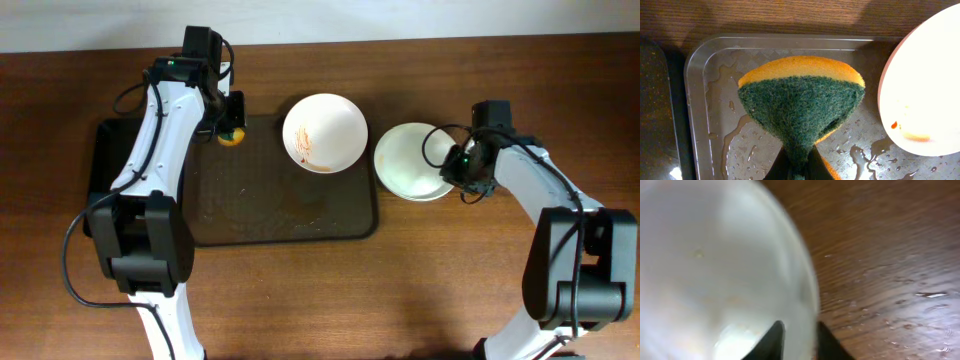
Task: Clean dirty plates on tray and stack at the side
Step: 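Lift the lower plate with the right gripper and stack it on the cleaned plate, then move the right gripper to the remaining plate and drag it onto the tray center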
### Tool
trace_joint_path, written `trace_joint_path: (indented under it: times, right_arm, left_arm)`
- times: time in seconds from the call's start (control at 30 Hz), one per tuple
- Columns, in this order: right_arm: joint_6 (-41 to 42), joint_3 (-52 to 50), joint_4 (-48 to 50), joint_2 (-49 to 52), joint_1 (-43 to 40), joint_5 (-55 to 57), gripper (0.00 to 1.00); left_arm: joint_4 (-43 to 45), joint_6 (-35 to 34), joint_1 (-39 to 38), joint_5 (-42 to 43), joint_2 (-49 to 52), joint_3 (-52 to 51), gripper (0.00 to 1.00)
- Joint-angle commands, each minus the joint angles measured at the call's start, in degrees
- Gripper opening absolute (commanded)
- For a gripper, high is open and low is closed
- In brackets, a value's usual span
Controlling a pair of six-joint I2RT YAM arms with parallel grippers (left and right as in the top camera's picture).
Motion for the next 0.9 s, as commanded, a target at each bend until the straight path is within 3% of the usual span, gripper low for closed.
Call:
trace_joint_path:
  times: [0.0, 0.1, 0.2, 0.43, 0.6, 0.87]
  right_arm:
    - [-3.19, 3.74, -4.79, 0.28, 2.51, -3.26, 0.50]
    - [-3.56, 12.39, -10.27, 0.26, 6.84, -3.30, 0.50]
    - [-0.02, 17.81, -9.57, 0.28, 12.28, -3.52, 0.50]
    - [15.21, 17.75, -3.02, 7.76, 25.22, 0.85, 0.44]
    - [17.81, 17.75, -1.09, 14.27, 29.57, 0.22, 0.40]
    - [16.81, 18.14, -2.21, 14.53, 34.62, -7.37, 0.23]
  left_arm:
    - [0.57, 0.92, 0.22, 0.39, 0.00, -0.22, 0.01]
    - [0.57, 0.92, 0.22, 0.39, 0.00, -0.22, 0.01]
    - [0.55, 0.92, 0.22, 0.39, 0.00, -0.22, 0.01]
    - [0.55, 0.92, 0.22, 0.42, 0.00, -0.22, 0.01]
    - [0.55, 0.92, 0.22, 0.42, 0.00, -0.22, 0.01]
    - [0.55, 0.92, 0.22, 0.42, 0.00, -0.22, 0.01]
